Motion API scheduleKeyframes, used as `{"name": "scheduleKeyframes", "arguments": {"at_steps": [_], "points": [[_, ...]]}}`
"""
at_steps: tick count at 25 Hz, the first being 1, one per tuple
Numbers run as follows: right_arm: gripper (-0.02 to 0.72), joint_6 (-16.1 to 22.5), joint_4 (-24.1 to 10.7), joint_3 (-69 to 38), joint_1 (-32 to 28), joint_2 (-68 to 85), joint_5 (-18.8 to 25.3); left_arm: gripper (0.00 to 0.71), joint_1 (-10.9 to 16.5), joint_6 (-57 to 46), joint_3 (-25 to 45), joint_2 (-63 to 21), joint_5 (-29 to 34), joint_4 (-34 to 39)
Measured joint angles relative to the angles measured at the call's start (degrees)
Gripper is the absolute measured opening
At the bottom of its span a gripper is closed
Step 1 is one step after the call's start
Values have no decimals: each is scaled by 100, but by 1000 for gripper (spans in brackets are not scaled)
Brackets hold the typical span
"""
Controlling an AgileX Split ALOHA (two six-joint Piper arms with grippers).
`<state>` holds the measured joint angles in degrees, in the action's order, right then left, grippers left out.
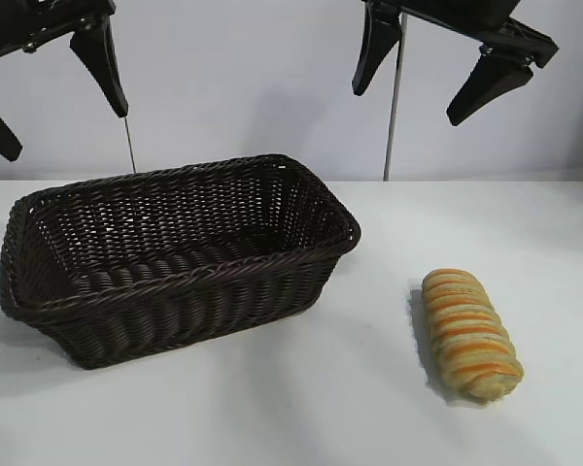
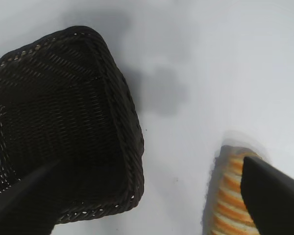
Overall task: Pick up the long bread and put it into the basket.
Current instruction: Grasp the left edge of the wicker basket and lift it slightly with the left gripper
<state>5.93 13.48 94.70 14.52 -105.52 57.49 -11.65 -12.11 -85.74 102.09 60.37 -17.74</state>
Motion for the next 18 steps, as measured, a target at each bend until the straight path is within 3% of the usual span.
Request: {"name": "scheduleKeyframes", "arguments": {"at_steps": [6,11,18], "points": [[695,0,0,0,0,0,0,694,10,0,0,0,-242,0],[695,0,0,0,0,0,0,694,20,-19,6,0,243,394],[695,0,0,0,0,0,0,694,20,-275,777,-89,3,743]]}}
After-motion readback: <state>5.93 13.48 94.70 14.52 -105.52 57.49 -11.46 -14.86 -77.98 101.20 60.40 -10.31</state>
